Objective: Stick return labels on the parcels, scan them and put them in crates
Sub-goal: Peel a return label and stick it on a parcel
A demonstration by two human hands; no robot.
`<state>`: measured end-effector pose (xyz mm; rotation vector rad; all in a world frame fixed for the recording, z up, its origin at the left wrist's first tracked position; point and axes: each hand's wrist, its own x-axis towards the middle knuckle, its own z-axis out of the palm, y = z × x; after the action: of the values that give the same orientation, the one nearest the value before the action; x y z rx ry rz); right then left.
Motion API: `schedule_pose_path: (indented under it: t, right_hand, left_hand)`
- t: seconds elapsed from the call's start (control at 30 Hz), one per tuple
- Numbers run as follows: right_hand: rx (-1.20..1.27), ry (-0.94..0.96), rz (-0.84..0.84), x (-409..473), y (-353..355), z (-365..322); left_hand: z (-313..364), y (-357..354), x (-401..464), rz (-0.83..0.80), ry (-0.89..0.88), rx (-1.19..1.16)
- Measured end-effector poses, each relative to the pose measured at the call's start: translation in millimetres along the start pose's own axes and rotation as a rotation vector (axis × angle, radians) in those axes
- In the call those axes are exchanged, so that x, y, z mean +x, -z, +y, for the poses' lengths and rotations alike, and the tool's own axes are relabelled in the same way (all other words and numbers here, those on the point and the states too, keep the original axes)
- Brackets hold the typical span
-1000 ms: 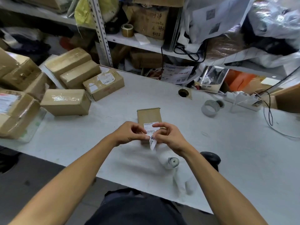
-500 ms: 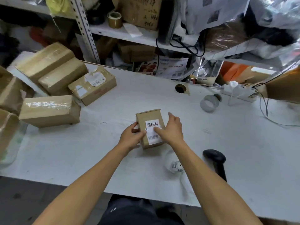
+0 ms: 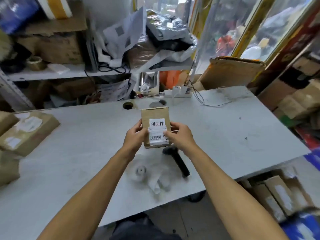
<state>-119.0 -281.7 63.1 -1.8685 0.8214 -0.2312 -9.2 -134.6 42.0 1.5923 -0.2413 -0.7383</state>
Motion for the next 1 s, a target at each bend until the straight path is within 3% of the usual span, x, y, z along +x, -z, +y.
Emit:
schedule_pose_path:
  t: [0.4,0.7,1.0]
  right_hand:
    - [0.148,-0.271,0.478,-173,245,194]
    - [0.329,-0.565,0.827,-331,321,319]
    - [0.491,-0.743,1.004,-402,381,404]
  left_hand:
    - [-36,-320,-93,-0.657,0.037,0.238]
    - [-111,-494,-212,-0.998,0.172,0.419]
    - [-165,-624,-260,-1.208,0.242,0.602]
